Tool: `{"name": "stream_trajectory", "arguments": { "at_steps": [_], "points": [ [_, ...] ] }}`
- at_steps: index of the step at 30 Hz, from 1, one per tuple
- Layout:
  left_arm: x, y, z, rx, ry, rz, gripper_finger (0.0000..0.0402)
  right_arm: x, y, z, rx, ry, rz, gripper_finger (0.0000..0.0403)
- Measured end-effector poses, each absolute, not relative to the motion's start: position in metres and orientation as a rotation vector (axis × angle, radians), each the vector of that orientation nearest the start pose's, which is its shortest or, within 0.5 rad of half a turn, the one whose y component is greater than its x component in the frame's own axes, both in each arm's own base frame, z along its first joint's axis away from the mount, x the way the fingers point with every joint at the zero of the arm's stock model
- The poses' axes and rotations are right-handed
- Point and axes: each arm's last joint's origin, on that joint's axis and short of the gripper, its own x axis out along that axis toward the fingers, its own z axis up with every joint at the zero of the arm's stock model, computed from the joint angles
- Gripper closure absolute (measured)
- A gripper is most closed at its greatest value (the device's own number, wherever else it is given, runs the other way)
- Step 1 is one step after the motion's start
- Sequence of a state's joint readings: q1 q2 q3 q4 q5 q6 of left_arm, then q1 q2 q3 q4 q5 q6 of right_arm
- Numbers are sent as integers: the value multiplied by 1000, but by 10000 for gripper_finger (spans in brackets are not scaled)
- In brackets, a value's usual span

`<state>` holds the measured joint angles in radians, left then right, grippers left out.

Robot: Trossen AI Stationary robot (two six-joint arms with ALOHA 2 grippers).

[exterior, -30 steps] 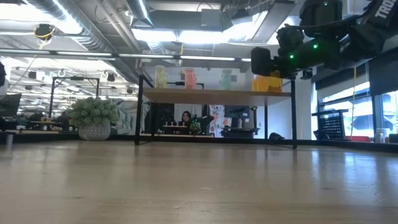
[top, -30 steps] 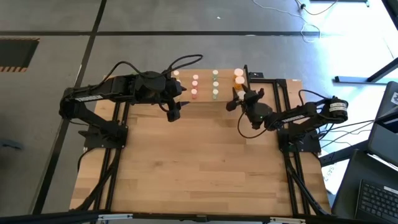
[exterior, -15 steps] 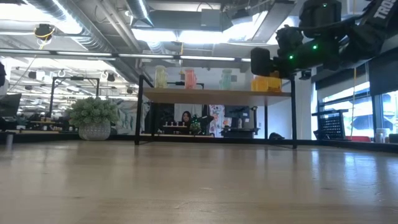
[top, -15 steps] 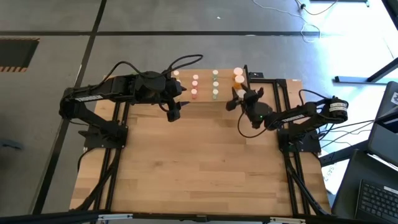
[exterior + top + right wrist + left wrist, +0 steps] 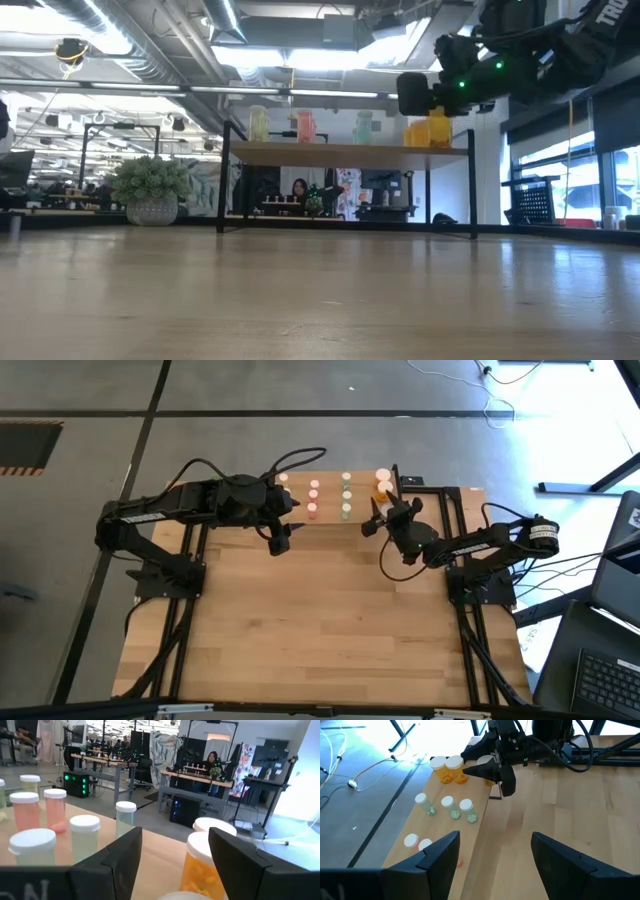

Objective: Pick and place medicine bottles onto shelf by color
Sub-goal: Put the orange pill bottle on the shelf aligned with the other orange pill bottles

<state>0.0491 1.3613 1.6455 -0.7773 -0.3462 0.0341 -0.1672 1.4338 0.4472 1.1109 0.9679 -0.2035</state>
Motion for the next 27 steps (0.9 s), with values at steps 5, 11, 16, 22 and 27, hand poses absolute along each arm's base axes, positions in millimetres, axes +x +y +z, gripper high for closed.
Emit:
{"name": "stream_trajectory", "arguments": {
  "at_steps": [5, 11, 16, 22, 27],
  "points": [
    [266, 23, 443, 106, 497, 379, 160, 247, -64, 206, -143, -1, -1135, 171],
    [266, 23, 443, 106, 497, 379, 160, 245, -64, 207, -174, 23, -1180, 171],
    [266, 23, 443, 106, 497, 379, 160, 242, -61, 214, -179, 10, -1207, 171],
    [266, 23, 443, 108, 498, 378, 160, 240, -52, 224, -180, -27, -1173, 171],
    [266, 23, 443, 108, 498, 378, 160, 237, -43, 233, -208, -58, -1150, 171]
  ]
}}
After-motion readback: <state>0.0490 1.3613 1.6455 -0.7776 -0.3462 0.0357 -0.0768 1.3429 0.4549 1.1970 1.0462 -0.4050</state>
